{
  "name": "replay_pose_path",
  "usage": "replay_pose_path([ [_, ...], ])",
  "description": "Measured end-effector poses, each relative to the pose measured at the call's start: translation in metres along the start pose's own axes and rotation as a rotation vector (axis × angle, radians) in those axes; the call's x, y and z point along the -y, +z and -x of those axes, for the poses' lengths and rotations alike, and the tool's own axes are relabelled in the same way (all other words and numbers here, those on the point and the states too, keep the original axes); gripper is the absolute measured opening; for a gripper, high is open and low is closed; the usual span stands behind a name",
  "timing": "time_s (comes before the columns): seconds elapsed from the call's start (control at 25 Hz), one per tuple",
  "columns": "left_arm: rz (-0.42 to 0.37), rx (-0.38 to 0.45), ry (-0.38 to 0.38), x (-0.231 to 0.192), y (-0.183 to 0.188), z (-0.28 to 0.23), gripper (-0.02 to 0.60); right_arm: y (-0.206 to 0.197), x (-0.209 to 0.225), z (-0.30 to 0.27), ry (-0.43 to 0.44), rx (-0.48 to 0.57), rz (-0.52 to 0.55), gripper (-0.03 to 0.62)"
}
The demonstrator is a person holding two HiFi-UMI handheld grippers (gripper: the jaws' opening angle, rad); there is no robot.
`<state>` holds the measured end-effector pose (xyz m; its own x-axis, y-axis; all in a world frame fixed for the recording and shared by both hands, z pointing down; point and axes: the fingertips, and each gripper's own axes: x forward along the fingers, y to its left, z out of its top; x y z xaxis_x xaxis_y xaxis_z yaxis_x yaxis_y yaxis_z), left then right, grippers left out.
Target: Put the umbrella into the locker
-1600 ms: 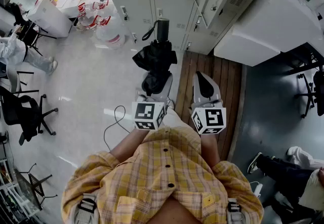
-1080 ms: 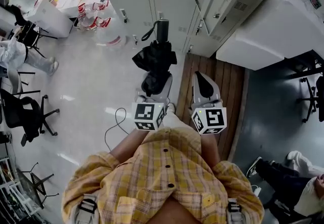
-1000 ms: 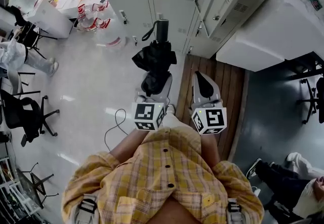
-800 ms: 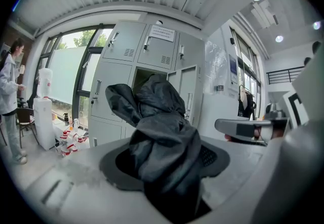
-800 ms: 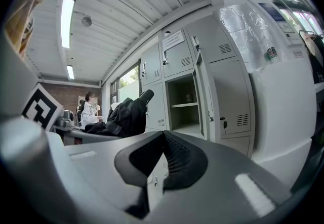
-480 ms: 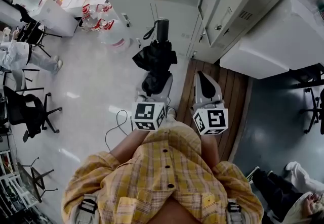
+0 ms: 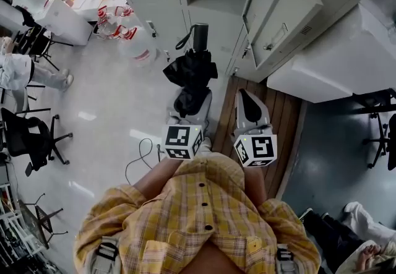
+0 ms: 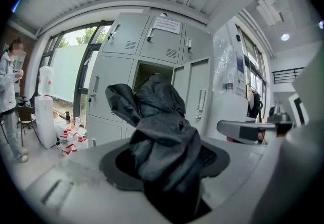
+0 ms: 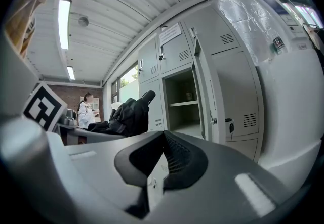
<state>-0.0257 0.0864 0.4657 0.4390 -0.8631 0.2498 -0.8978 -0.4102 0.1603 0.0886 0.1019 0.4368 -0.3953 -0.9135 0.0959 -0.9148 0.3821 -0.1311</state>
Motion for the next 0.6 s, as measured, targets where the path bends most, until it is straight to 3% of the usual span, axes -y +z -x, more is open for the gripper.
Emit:
replay_pose_path([
  [0.6,0.003,-0.03,-0.026,-0.046,0.027,-0.098,0.262,0.018,0.036,-0.103,-0.022,-0.006,0.015,-0.008],
])
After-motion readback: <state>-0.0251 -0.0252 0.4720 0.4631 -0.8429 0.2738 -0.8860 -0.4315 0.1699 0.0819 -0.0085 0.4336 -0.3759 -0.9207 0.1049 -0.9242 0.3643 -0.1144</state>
